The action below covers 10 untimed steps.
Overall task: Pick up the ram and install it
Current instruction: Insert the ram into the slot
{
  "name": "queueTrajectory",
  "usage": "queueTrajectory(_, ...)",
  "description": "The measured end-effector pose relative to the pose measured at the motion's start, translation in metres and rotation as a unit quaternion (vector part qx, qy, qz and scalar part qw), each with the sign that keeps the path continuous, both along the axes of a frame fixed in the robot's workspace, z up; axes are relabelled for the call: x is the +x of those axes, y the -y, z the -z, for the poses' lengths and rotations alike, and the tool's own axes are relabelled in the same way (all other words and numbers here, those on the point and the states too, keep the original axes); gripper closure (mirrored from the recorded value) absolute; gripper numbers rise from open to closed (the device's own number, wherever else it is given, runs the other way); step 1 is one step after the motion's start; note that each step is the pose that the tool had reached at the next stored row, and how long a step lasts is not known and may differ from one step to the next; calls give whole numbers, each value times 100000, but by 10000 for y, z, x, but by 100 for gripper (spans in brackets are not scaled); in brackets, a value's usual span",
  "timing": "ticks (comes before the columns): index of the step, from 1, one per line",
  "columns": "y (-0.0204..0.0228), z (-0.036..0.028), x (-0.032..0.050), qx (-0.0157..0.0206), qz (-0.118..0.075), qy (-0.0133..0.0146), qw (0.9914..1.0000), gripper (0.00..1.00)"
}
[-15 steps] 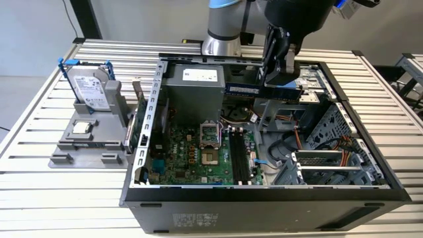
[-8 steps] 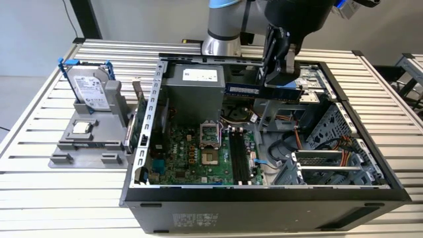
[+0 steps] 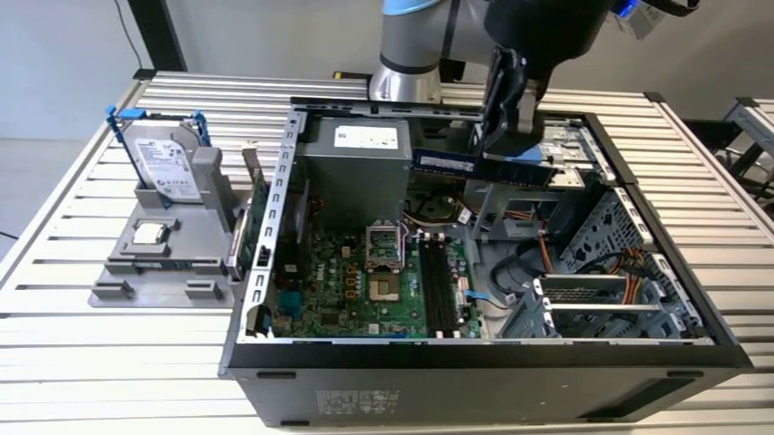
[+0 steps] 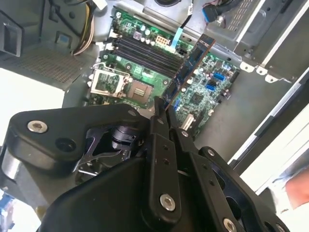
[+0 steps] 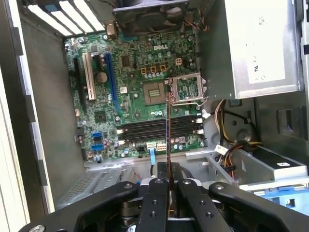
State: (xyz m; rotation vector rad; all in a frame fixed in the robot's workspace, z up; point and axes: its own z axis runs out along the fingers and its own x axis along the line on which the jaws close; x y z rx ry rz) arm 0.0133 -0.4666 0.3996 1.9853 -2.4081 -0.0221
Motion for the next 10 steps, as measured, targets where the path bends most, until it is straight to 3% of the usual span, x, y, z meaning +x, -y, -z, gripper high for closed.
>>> queueTrajectory(5, 0, 1, 1, 7, 3833, 2, 99927, 100)
queueTrajectory(10, 0, 1, 0, 8, 7236, 3, 99738, 100)
